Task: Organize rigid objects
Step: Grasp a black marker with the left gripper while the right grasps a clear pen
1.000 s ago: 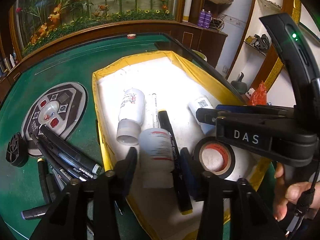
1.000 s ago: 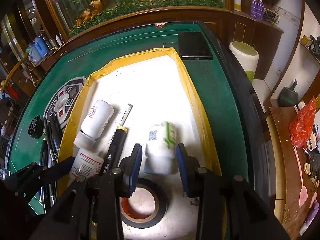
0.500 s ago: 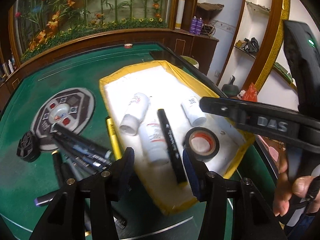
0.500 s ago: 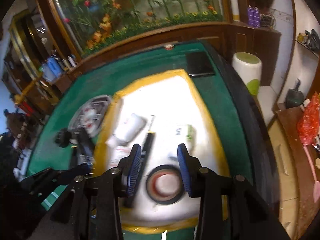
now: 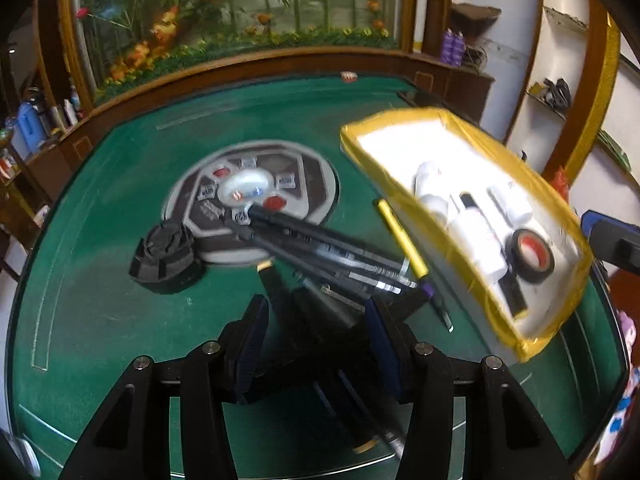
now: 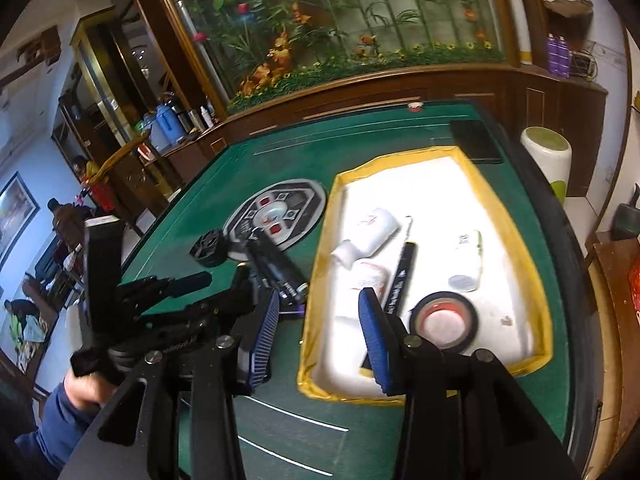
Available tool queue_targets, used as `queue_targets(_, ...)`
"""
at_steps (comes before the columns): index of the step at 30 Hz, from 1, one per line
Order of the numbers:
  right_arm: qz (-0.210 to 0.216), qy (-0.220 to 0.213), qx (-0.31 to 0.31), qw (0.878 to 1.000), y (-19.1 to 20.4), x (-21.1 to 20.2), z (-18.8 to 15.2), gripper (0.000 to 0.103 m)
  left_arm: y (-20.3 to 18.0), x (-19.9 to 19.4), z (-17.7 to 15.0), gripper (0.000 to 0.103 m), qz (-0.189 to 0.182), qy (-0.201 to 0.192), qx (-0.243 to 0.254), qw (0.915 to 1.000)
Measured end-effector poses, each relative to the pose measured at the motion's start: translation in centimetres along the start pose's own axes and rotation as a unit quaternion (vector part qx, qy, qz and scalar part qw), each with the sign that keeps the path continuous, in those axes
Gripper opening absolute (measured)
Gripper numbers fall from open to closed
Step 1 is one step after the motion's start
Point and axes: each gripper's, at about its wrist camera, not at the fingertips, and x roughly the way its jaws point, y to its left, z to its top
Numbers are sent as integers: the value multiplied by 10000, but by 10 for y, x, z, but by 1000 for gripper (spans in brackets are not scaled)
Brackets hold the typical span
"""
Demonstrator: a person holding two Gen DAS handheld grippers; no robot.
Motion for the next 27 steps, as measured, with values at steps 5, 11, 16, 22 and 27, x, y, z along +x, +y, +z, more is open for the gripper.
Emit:
queue_targets(5, 62, 98, -68, 9999, 12, 6, -5, 40, -3, 5, -12, 53, -112, 102, 275, 9995)
queue_targets(11, 110, 197, -149, 9996, 22, 13, -9, 40, -16, 14, -27, 48, 41, 297, 591, 9978)
queue_targets(16, 173, 326, -177, 9992, 27, 20, -15, 40, 0, 3, -30, 26, 11, 94, 188, 9998)
queue_targets(22, 337, 568, -322, 9973, 41, 35, -24, 40, 40, -15, -48, 15, 83, -18, -383, 9992)
queue_targets(27, 344, 828, -523, 9946, 56, 55, -32, 40, 66, -20, -68, 15, 249, 44, -627, 9977)
